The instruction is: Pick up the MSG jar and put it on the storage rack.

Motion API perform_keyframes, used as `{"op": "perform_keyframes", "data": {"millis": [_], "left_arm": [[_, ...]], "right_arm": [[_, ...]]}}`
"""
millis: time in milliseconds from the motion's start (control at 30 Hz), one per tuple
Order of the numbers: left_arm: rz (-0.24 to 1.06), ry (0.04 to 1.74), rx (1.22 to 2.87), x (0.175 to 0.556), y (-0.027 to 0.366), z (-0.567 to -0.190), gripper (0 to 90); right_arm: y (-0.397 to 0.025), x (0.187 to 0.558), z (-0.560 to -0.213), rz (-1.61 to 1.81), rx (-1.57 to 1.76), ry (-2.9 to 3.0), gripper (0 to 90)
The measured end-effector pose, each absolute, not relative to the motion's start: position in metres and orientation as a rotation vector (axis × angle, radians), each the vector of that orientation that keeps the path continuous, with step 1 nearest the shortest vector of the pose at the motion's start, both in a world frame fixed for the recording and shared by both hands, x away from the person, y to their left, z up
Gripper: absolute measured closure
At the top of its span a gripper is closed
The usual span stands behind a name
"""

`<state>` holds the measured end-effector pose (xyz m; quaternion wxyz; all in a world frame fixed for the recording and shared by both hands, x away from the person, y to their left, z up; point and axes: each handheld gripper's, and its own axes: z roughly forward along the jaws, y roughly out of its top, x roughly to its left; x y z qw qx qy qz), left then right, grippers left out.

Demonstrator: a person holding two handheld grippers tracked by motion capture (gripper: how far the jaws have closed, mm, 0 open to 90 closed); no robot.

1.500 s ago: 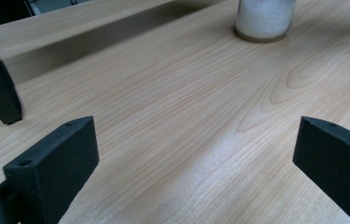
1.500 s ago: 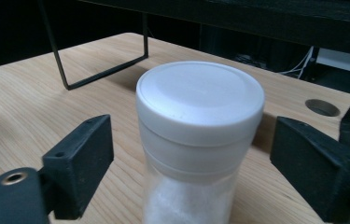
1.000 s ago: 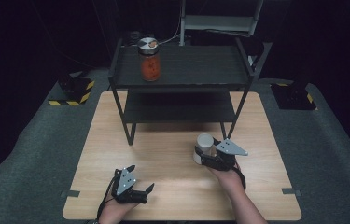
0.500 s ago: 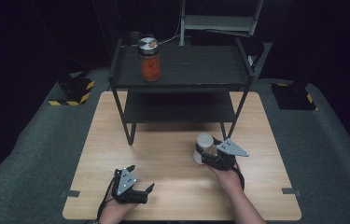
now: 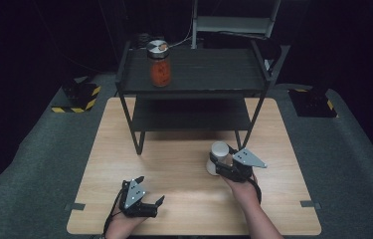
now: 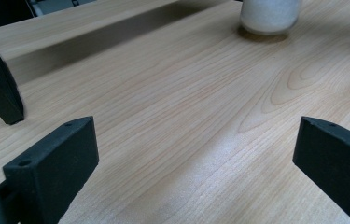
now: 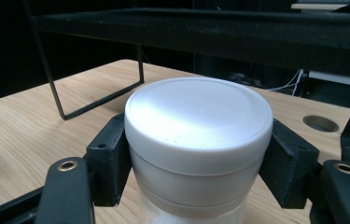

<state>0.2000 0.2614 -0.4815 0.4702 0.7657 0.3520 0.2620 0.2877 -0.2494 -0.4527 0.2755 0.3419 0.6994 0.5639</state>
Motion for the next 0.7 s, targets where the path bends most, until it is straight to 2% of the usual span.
{"op": "perform_keyframes", "data": {"millis": [700], "left_arm": [[0.643, 0.865, 1.872, 0.200, 0.262, -0.482, 0.4]], "right_arm": [[-0.266, 0.260, -0.410, 1.537, 0.851, 1.813, 33.4]]}}
